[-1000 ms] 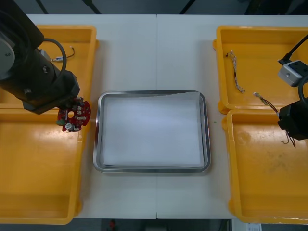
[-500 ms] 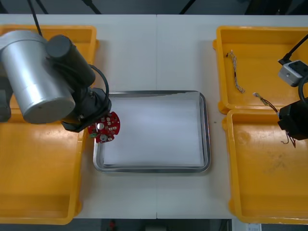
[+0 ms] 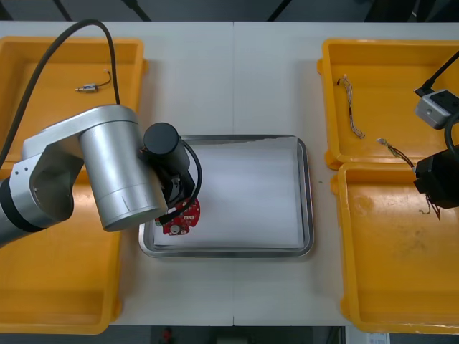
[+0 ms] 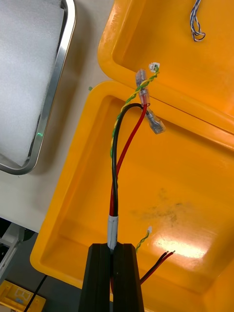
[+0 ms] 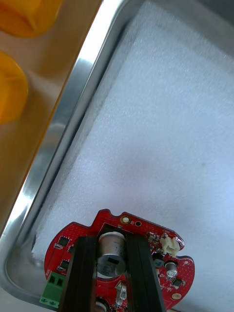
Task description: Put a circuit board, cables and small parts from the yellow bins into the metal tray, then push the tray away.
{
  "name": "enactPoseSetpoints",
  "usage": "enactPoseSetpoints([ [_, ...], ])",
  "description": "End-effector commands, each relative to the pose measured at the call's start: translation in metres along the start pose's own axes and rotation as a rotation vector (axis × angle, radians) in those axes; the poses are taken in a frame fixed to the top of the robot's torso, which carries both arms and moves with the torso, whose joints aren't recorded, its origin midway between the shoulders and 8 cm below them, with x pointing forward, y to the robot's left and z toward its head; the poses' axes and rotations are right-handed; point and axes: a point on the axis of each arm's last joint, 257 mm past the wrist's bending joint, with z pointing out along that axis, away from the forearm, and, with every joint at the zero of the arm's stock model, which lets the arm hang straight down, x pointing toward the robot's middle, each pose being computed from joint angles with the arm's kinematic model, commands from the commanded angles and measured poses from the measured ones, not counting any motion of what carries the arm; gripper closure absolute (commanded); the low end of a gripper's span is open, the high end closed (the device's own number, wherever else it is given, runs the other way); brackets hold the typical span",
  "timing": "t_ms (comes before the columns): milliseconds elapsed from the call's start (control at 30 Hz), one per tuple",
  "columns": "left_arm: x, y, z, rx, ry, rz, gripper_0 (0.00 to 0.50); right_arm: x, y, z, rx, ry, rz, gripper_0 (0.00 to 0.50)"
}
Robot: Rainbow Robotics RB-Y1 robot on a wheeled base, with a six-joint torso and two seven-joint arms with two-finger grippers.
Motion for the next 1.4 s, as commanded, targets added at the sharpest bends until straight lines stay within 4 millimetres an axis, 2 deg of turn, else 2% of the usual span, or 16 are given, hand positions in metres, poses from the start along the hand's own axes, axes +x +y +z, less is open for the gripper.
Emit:
enactPoseSetpoints([
  [33, 0.004, -0.022, -0.002, 0.027, -0.023, 0.001, 0.500, -0.006, -0.006, -0.012, 0.048, -0.019, -0.068, 0.500],
  [300, 0.007, -0.029, 0.023, 0.019, -0.037, 0.004, 0.499, -0.006, -0.006, -0.012, 0.048, -0.019, -0.068, 0.500],
  [867, 0.020, -0.021, 0.030, -0.009, -0.015, 0.030, 0.497, -0.006, -0.006, -0.012, 0.048, -0.019, -0.068, 0.500],
  [1067, 0.018, -0.019, 0.030, -0.015, -0.018, 0.032, 0.401, -0.006, -0.006, -0.012, 0.048, -0.019, -0.068, 0.500],
  [1133, 0.017, -0.018, 0.030, -0.017, -0.020, 0.034, 0.309, -0.006, -0.006, -0.012, 0.048, -0.019, -0.068, 0.500],
  [1233, 0.013, -0.017, 0.030, -0.017, -0.029, 0.038, 0.220, -0.006, -0.006, -0.012, 0.048, -0.019, -0.068, 0.500],
  [1333, 0.008, -0.018, 0.028, -0.014, -0.041, 0.040, 0.180, -0.006, -0.006, -0.012, 0.048, -0.019, -0.068, 0.500],
  [1400, 0.003, -0.019, 0.026, -0.008, -0.047, 0.036, 0.170, -0.006, -0.006, -0.012, 0.048, -0.019, -0.068, 0.500],
])
